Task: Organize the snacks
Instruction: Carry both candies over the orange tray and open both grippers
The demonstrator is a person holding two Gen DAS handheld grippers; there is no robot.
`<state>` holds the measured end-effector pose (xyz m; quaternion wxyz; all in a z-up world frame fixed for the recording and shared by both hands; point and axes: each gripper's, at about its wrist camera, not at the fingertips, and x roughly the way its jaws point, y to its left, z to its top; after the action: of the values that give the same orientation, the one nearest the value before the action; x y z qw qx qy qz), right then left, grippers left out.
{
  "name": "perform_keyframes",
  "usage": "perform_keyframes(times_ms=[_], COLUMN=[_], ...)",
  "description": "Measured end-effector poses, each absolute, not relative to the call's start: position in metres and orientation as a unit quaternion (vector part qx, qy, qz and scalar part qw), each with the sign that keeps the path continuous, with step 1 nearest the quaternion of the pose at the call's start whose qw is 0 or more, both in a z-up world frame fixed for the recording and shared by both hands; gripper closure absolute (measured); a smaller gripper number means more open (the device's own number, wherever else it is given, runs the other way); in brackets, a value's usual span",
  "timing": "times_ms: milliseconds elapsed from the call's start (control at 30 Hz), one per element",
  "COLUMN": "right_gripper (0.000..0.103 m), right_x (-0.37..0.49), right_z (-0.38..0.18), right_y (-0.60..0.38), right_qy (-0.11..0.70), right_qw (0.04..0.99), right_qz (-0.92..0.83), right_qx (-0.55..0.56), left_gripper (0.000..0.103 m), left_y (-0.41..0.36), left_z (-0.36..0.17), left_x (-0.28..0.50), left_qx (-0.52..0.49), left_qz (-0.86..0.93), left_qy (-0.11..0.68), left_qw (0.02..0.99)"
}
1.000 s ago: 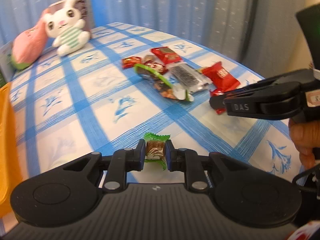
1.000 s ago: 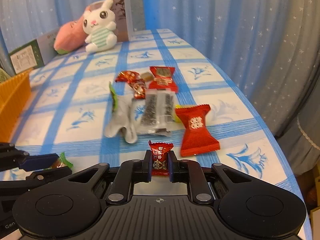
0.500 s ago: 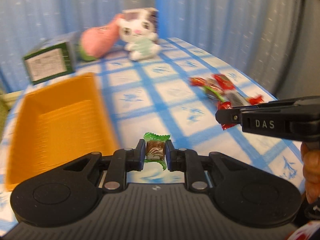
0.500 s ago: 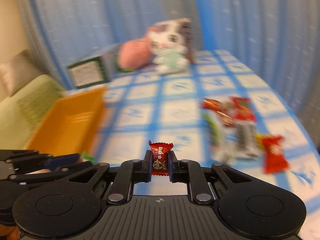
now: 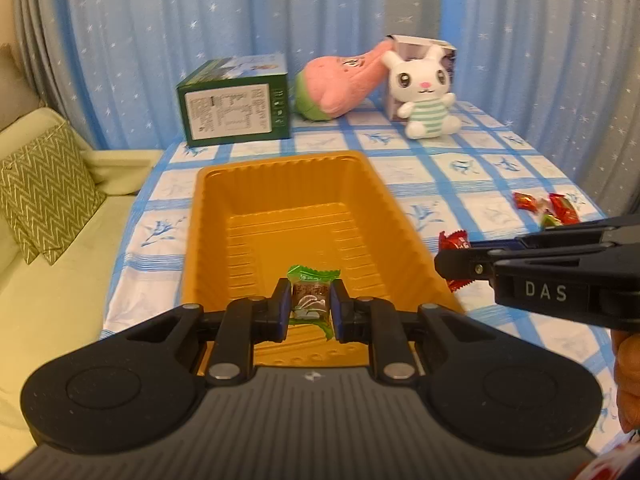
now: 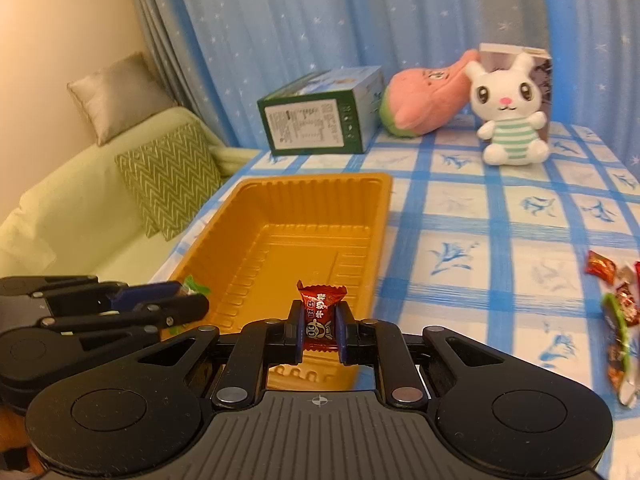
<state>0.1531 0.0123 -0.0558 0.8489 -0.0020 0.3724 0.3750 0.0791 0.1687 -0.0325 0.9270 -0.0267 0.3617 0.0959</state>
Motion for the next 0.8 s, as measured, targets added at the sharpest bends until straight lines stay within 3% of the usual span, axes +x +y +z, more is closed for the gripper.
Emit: perform_keyframes(times_ms=[167, 233, 267, 733, 767, 800], right_gripper=[0.087, 0.087, 0.087, 0.086, 0.079, 0.057], right_x=[0.164, 0.169, 0.170, 0.171, 0.171, 0.171], right_z=[-0.063, -0.067, -0.068, -0.069, -0.068, -0.067], right_y=[0.029, 0.032, 0.033, 0.042, 0.042, 0.042], right_qy=[0.386, 0.392, 0.394, 0.395, 0.395, 0.393], right_qw=[0.844, 0.843, 0.843, 0.838, 0.837, 0.838], right_qz=[0.373, 0.369, 0.367, 0.376, 0.379, 0.377], right_qx=[-0.005, -0.005, -0.006, 0.022, 0.028, 0.030], left_gripper=[0.084, 0.076, 0.067, 0.062, 0.061, 0.060], left_y=[0.187, 0.191, 0.193, 0.208, 0.209, 0.209], left_z=[-0.042, -0.045, -0.047, -0.040, -0.038, -0.037], left_x=[0.088, 0.089, 0.089, 0.064, 0.062, 0.060], left_qx=[-0.034, -0.035, -0.034, -0.046, -0.047, -0.046], left_qz=[0.097, 0.096, 0.098, 0.114, 0.116, 0.119], left_qy=[0.367, 0.365, 0.365, 0.353, 0.351, 0.348], left_qw=[0.924, 0.925, 0.925, 0.928, 0.928, 0.929])
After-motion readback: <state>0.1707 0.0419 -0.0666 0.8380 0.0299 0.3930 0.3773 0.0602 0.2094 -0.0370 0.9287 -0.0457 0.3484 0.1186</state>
